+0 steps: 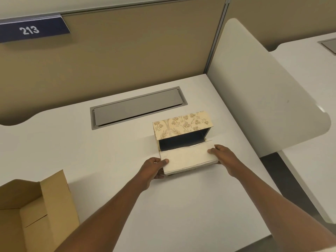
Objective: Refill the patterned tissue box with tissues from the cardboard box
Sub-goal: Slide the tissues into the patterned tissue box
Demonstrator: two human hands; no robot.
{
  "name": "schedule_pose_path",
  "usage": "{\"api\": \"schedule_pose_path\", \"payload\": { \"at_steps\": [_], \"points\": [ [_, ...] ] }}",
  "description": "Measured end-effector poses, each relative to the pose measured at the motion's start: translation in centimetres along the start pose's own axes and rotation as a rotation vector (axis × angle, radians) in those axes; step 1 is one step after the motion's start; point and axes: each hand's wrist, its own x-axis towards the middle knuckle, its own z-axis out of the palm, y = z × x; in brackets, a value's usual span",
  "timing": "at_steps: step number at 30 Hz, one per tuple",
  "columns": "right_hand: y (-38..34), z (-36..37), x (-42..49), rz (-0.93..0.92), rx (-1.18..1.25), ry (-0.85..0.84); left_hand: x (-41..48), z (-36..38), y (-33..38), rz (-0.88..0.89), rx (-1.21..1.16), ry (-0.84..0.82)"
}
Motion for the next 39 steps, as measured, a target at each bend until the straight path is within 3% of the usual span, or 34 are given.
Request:
{"api": "schedule_pose_path", "payload": {
  "at_steps": [17, 39],
  "points": [
    [-1.0, 0.2, 3.8, 0.041, -0.078, 0.024, 3.9, 1.9, 1.1, -0.077, -0.007, 0.198],
    [-0.1, 1.2, 4.1, 0.028, -0.217, 0.087, 3.7, 2.1, 0.4, -0.115, 0.006, 0.247]
  ]
}}
